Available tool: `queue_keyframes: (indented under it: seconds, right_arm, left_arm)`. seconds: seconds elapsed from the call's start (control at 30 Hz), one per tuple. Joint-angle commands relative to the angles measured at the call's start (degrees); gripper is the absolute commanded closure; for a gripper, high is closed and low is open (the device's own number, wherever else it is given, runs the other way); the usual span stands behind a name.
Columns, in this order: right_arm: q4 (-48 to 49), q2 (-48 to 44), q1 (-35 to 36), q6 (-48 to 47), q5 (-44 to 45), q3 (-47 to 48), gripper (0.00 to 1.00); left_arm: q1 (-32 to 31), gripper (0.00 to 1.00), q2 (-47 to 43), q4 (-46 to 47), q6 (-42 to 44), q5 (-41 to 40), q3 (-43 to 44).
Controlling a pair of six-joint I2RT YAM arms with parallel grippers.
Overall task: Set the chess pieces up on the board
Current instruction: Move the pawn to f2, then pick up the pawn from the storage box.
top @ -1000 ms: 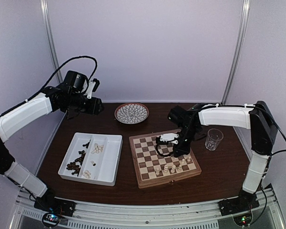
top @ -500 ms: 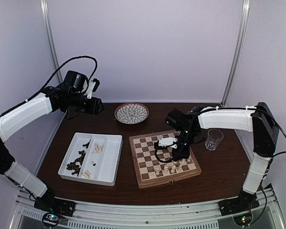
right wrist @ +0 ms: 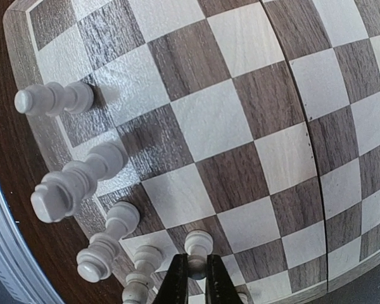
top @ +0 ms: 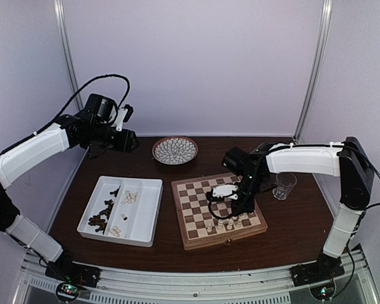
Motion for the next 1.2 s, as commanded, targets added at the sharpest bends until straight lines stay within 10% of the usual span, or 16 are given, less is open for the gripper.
queue_keyframes:
  seconds: [0.0, 0.5, 0.9, 1.17]
  right_arm:
    - [-1.3, -0.6, 0.2, -0.3, 0.5, -1.8, 0.98]
    - [-4.1, -9.0, -0.7, 0.3, -2.2, 1.1, 0.75]
    - [3.2, -28.9, -13.3, 2.5, -10.4, -12.3, 0.69]
    - [9.5, -35.7, -19.7, 4.7, -14.7, -19.7, 0.61]
  left_arm:
    - [0.5, 0.48, -0.4, 2.0, -0.5, 1.0, -0.2]
    - [0.5, 0.48, 1.1, -0.1, 0.9, -3.0, 0.8]
    - [-1.1, 0.63, 1.5, -25.2, -6.3, -7.2, 1.7]
    - [-5.2, 0.69, -3.3, -24.4, -29.9, -6.3, -14.5]
